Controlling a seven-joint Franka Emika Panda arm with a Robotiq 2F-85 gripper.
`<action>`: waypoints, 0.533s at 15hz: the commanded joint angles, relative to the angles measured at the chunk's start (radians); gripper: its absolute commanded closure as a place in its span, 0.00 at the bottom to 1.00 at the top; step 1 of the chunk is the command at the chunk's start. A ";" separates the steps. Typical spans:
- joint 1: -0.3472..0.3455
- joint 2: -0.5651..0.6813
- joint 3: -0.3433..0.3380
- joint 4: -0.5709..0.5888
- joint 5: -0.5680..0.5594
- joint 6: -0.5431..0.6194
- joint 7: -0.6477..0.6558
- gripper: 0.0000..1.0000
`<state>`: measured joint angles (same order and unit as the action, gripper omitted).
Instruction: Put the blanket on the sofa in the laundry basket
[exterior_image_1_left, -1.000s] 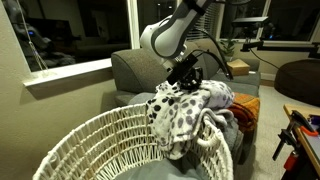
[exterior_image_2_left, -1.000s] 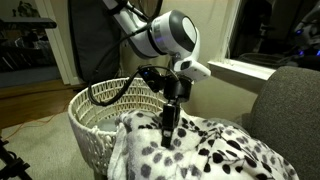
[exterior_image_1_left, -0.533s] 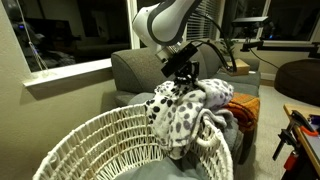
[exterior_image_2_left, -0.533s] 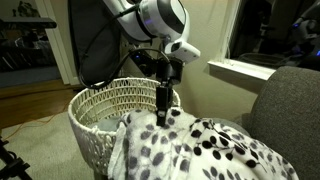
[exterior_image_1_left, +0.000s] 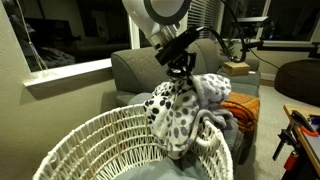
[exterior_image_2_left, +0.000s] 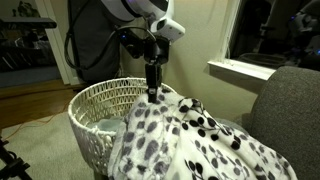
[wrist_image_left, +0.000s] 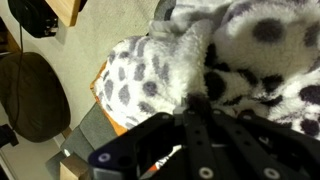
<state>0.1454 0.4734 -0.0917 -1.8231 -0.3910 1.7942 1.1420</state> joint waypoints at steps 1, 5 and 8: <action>0.024 -0.099 0.030 -0.058 -0.014 0.016 -0.007 0.98; 0.047 -0.121 0.058 -0.031 -0.039 -0.003 -0.015 0.98; 0.066 -0.124 0.082 -0.008 -0.049 -0.015 -0.029 0.98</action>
<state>0.1854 0.4029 -0.0386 -1.8197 -0.4330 1.7944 1.1329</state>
